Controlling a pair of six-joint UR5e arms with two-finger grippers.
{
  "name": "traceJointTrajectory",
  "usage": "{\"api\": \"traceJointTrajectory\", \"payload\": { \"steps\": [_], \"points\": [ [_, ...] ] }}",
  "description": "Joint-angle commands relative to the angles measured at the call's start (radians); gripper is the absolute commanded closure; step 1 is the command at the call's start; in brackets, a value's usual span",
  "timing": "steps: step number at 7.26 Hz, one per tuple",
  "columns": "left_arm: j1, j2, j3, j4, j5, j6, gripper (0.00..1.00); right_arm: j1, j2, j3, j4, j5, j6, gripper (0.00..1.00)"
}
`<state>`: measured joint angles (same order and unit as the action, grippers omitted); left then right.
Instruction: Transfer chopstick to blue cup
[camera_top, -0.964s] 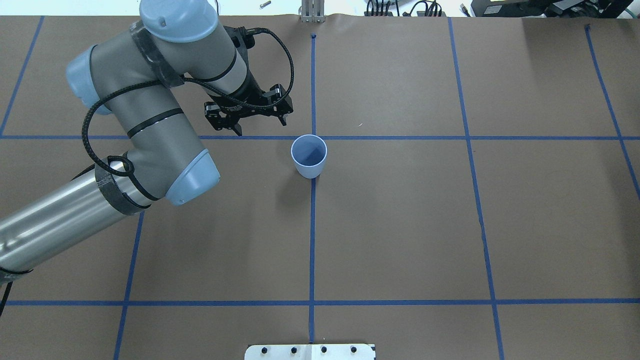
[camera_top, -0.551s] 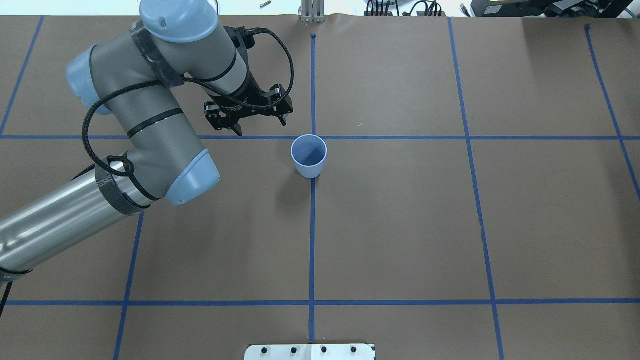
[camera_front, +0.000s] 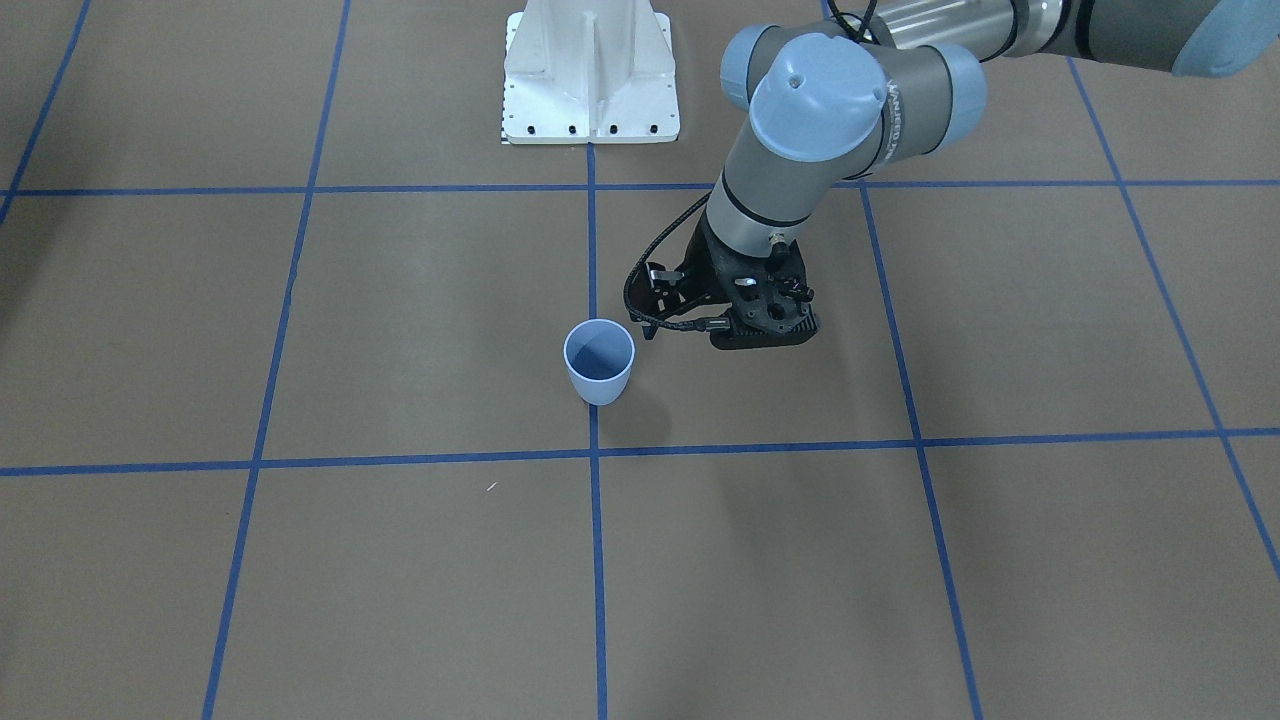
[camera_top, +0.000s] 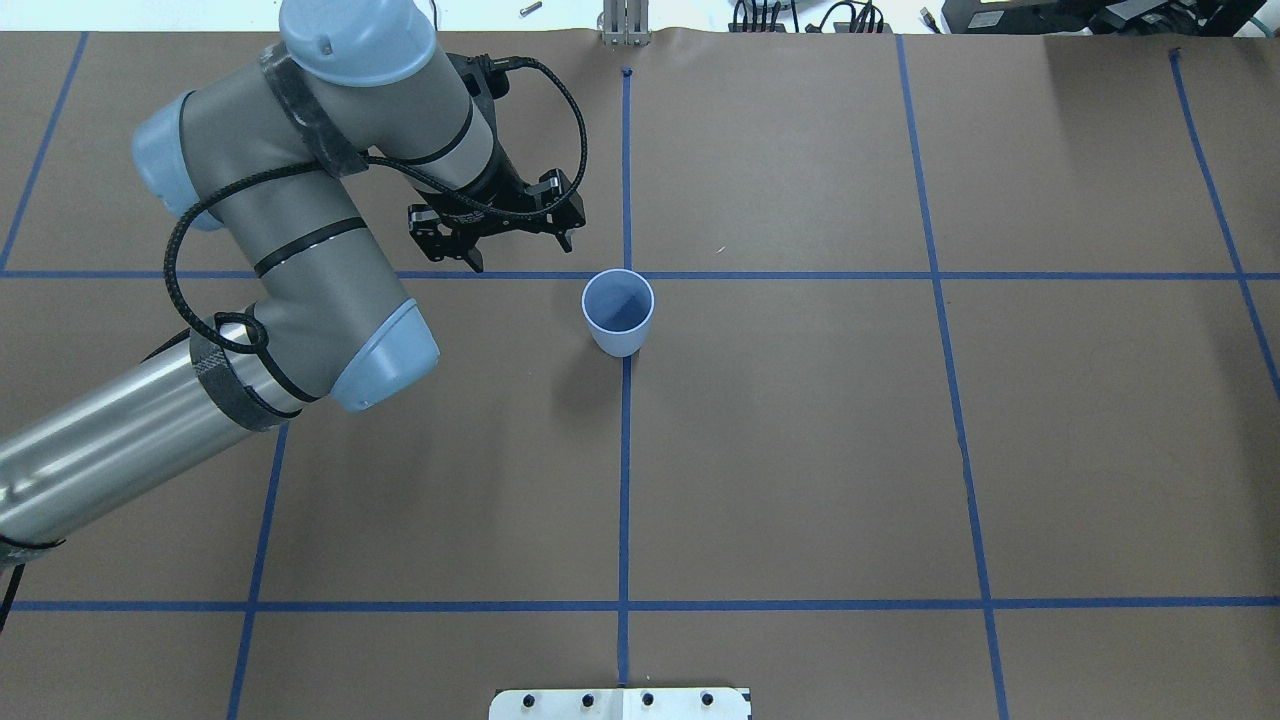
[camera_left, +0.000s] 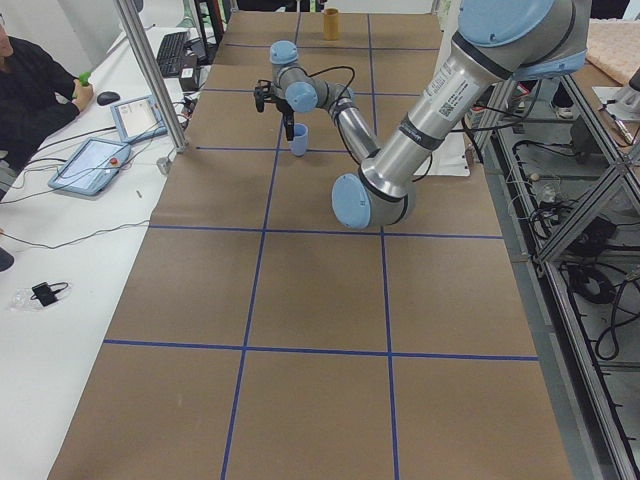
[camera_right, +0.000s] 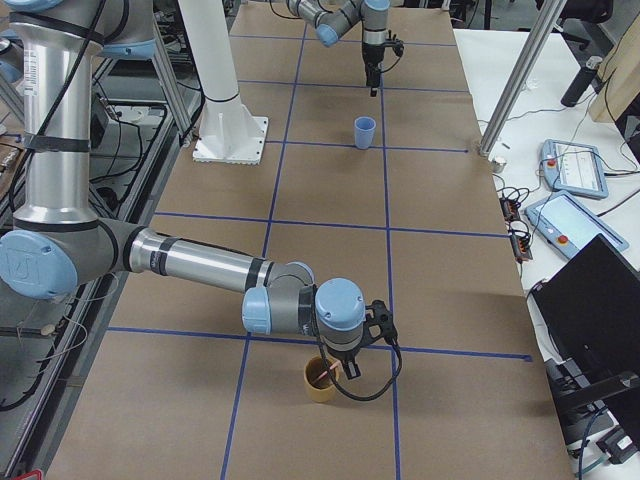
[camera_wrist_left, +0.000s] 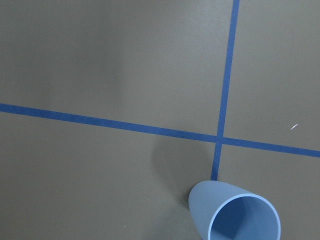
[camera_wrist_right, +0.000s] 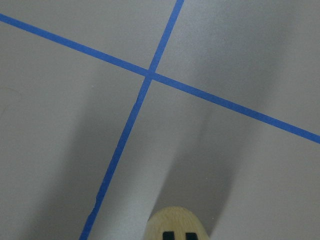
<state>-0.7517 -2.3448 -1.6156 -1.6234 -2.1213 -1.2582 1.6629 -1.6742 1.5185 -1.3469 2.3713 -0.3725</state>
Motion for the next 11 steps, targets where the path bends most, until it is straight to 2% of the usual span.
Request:
{"api": "traceJointTrajectory", "payload": {
  "steps": [1, 2, 4, 7, 9, 11],
  "points": [
    [0.0, 0.001, -0.001, 0.0, 0.0, 0.0, 0.02, 0.063, -0.002, 0.017, 0.0, 0.0, 0.0, 1.0],
    [0.0, -0.001, -0.001, 0.0, 0.0, -0.001, 0.02, 0.087, -0.004, 0.023, -0.001, 0.0, 0.0, 1.0],
    [0.0, -0.001, -0.003, 0.0, -0.002, -0.001, 0.02, 0.121, -0.005, 0.101, -0.015, 0.0, 0.001, 1.0],
    [0.0, 0.013, -0.003, -0.001, 0.0, 0.002, 0.02, 0.152, 0.023, 0.133, -0.037, 0.014, 0.013, 1.0],
    [0.0, 0.013, -0.013, -0.003, -0.003, 0.003, 0.02, 0.187, 0.098, 0.184, -0.198, 0.025, 0.011, 1.0],
    [0.0, 0.021, -0.013, -0.003, -0.002, 0.005, 0.02, 0.193, 0.163, 0.192, -0.286, 0.025, 0.004, 1.0]
  ]
}}
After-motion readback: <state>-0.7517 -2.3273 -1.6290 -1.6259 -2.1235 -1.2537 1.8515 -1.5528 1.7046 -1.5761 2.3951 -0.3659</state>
